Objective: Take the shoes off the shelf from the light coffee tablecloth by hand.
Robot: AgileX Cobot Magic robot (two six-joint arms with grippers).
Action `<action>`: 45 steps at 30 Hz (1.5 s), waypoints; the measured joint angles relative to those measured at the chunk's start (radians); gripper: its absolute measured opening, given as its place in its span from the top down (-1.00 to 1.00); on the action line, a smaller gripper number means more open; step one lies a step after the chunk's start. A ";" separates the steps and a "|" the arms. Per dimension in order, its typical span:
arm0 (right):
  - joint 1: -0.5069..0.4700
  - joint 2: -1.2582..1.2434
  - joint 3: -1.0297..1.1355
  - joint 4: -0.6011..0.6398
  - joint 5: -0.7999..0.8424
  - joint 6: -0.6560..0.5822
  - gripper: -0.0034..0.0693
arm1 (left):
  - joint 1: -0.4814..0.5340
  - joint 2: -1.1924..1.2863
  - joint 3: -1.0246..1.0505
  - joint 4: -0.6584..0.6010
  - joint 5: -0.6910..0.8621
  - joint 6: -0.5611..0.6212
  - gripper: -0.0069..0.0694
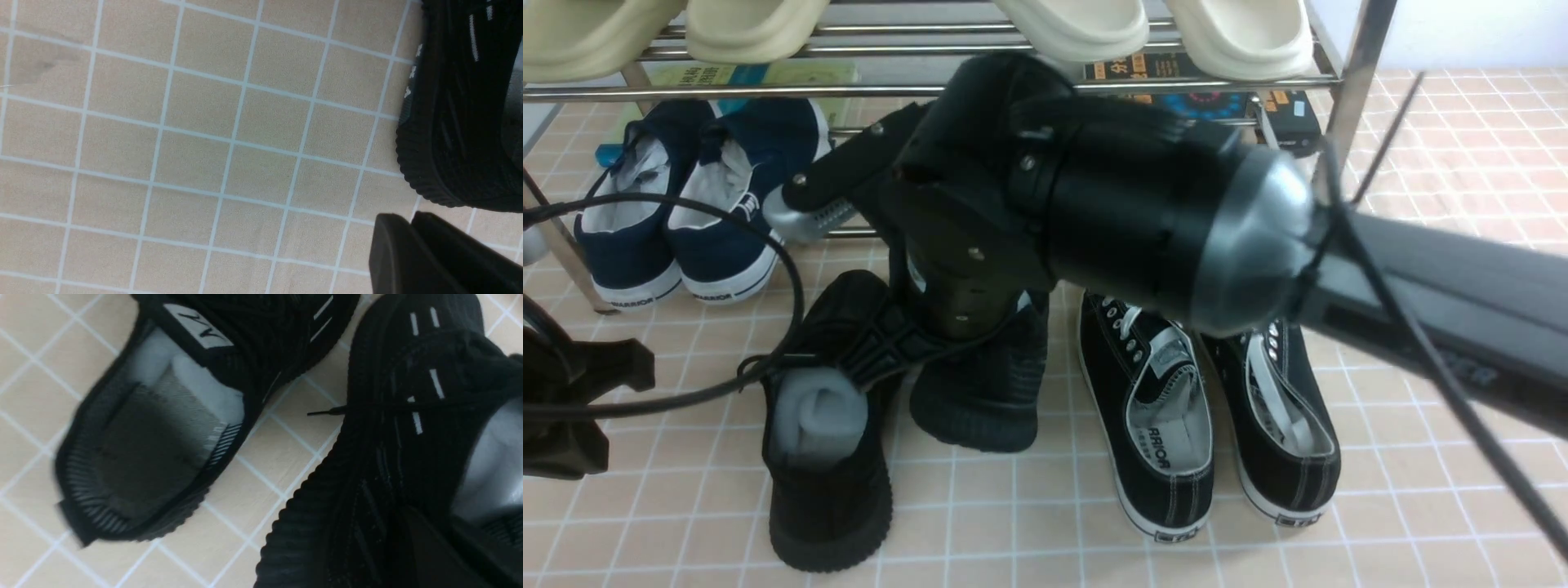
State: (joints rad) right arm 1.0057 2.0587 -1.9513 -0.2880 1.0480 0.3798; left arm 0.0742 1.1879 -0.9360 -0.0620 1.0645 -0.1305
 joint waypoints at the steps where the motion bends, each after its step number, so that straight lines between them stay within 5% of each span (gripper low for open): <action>1: 0.000 0.012 0.000 -0.009 -0.004 0.000 0.85 | 0.000 0.000 0.000 0.000 0.000 0.000 0.62; 9: 0.015 0.060 0.000 -0.007 -0.008 0.014 0.73 | 0.000 0.000 0.000 0.000 0.000 0.000 0.59; 18: 0.037 0.059 -0.113 0.018 0.170 -0.036 -0.15 | 0.000 0.000 0.000 0.000 0.002 0.000 0.58; 22: 0.036 -0.013 -0.142 0.044 0.189 -0.138 -0.26 | 0.000 0.000 0.000 0.001 0.003 0.000 0.58; 37: 0.033 -0.376 -0.119 0.062 0.212 -0.188 0.18 | 0.001 0.000 0.000 0.000 0.004 -0.007 0.57; 45: 0.033 -0.675 0.237 0.063 0.214 -0.191 0.72 | 0.001 0.000 0.000 -0.001 0.004 -0.008 0.54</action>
State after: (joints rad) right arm 1.0385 1.3837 -1.7145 -0.2246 1.2617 0.1885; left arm 0.0750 1.1879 -0.9360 -0.0631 1.0689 -0.1383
